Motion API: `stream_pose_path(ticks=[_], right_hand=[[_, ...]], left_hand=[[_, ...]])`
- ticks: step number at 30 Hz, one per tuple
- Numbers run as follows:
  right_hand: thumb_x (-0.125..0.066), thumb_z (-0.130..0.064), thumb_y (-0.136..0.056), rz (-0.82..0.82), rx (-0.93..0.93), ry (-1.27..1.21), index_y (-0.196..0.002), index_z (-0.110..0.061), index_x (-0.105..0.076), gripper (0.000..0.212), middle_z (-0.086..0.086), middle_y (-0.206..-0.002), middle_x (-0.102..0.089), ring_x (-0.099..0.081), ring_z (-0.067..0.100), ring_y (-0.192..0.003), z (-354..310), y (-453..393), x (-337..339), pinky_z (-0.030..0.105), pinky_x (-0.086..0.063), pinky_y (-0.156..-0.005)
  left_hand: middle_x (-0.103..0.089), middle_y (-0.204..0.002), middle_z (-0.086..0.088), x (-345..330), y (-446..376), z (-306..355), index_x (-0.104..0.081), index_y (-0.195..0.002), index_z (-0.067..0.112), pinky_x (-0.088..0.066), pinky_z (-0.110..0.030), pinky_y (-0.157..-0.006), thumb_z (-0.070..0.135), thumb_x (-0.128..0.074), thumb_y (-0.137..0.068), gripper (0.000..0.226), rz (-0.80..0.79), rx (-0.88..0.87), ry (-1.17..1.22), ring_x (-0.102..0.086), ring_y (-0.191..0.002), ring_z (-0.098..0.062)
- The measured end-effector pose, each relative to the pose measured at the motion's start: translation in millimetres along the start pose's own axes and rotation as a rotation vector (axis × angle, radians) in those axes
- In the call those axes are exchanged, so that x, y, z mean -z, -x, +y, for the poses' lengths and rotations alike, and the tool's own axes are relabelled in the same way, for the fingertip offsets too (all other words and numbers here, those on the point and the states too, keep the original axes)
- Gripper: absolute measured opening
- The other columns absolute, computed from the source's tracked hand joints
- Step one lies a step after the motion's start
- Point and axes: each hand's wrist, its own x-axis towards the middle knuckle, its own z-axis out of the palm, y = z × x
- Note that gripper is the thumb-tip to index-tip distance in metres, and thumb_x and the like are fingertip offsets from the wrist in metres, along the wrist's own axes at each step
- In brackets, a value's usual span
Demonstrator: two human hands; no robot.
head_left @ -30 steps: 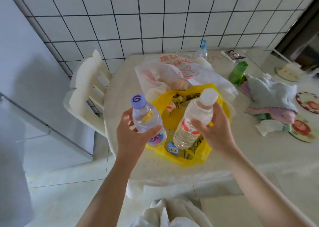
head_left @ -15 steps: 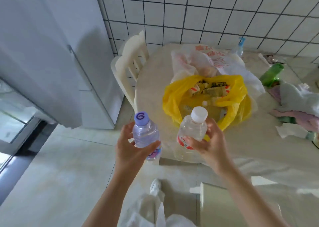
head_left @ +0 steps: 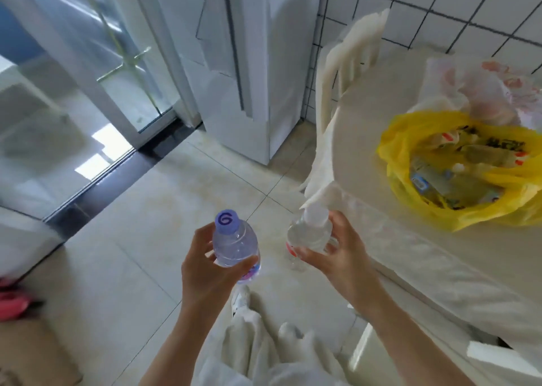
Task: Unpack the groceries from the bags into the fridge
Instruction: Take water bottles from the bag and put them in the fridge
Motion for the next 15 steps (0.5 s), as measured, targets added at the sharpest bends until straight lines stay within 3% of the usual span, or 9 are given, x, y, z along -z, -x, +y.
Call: stream_pose_path(ticks=[5, 11, 15], right_hand=[[-0.089, -0.032, -0.062, -0.171, -0.015, 0.015, -0.117, -0.025, -0.055, 0.065, -0.008, -0.111, -0.066, -0.063, 0.013, -0.101, -23, -24, -70, 0.037, -0.056, -0.086], [-0.091, -0.028, -0.06, -0.297, -0.064, -0.011, -0.116, -0.028, -0.056, 0.066, -0.01, -0.112, -0.064, -0.061, 0.011, -0.105, -56, -61, -172, 0.028, -0.056, -0.085], [-0.09, -0.024, -0.061, -0.329, -0.076, -0.028, -0.116, -0.026, -0.056, 0.065, -0.005, -0.113, -0.064, -0.06, 0.013, -0.106, -78, -83, -235, 0.027, -0.057, -0.081]], left_hand=[[-0.064, -0.105, 0.017, 60, -12, -21, -0.057, -0.114, 0.022, -0.051, -0.012, -0.068, 0.006, -0.093, -0.05, 0.074, 0.146, 0.036, 0.008, -0.06, -0.083, 0.007], [-0.061, -0.105, 0.025, 149, -54, -41, -0.054, -0.114, 0.033, -0.049, -0.012, -0.071, 0.018, -0.095, -0.049, 0.078, 0.257, 0.063, -0.016, -0.057, -0.093, 0.01], [-0.059, -0.104, 0.028, 207, -90, -53, -0.054, -0.115, 0.031, -0.047, -0.011, -0.074, 0.02, -0.095, -0.051, 0.077, 0.29, 0.054, -0.043, -0.056, -0.094, 0.011]])
